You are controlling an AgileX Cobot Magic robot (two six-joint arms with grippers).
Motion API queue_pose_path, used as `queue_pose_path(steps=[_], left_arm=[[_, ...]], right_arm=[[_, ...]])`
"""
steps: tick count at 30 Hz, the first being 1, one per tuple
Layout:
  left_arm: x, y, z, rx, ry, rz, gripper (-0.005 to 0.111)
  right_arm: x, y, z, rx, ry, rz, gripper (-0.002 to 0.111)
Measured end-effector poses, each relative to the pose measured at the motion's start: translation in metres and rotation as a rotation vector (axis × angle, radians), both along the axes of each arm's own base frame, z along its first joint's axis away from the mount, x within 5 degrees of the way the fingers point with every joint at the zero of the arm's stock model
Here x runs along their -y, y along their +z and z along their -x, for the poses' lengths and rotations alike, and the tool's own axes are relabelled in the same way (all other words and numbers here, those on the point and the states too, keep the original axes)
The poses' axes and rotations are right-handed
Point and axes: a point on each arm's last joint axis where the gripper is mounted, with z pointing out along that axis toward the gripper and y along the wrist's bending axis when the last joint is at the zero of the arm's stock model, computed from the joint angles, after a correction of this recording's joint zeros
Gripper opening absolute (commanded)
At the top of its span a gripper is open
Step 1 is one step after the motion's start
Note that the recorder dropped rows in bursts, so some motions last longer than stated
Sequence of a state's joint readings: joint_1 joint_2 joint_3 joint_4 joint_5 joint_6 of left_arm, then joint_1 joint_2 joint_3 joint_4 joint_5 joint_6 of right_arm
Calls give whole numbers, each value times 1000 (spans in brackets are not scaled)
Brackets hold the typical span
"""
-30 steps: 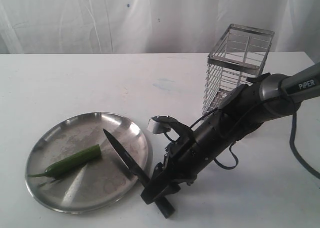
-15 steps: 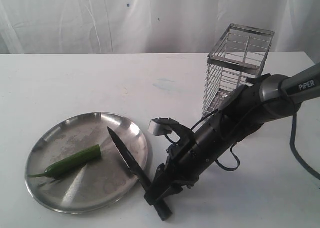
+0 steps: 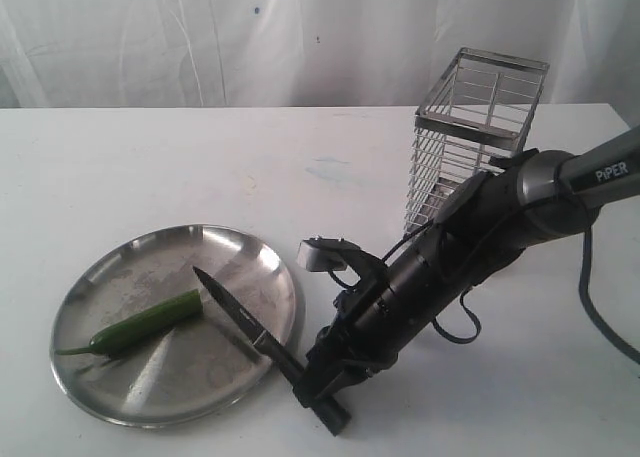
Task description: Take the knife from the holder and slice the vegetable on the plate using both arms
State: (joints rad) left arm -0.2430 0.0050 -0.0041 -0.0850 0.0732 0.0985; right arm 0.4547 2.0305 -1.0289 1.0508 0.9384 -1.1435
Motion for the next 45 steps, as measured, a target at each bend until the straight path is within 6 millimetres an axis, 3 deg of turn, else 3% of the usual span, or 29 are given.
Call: queue_pose_path(steps=[5,11,14,20,25,28,31,34,39,45], left_arm=[[0,0,0,0,0,0,0],[0,0,0,0,0,0,0],[0,0,0,0,0,0,0],[0,0,0,0,0,0,0],[0,0,0,0,0,0,0],[0,0,0,0,0,0,0],[0,0,0,0,0,0,0],[0,0,0,0,0,0,0],[0,0,0,0,0,0,0],[0,0,0,0,0,0,0]], right_arm=[[0,8,-1,31,-12,10,6],[2,32,-1,98,-31,8,1],[6,49,0,131,-33,43,1],[11,105,12,315,-41,209,1],[-10,137,41,409,-10,338,1],[-29,138,58,397,-34,370,1],[-49,132,65,352,-194,358,1],[-64,116,68,285,-291,381,1],[-86,86,84,235,-290,453,1],[-97,88,87,255,-340,385,1]])
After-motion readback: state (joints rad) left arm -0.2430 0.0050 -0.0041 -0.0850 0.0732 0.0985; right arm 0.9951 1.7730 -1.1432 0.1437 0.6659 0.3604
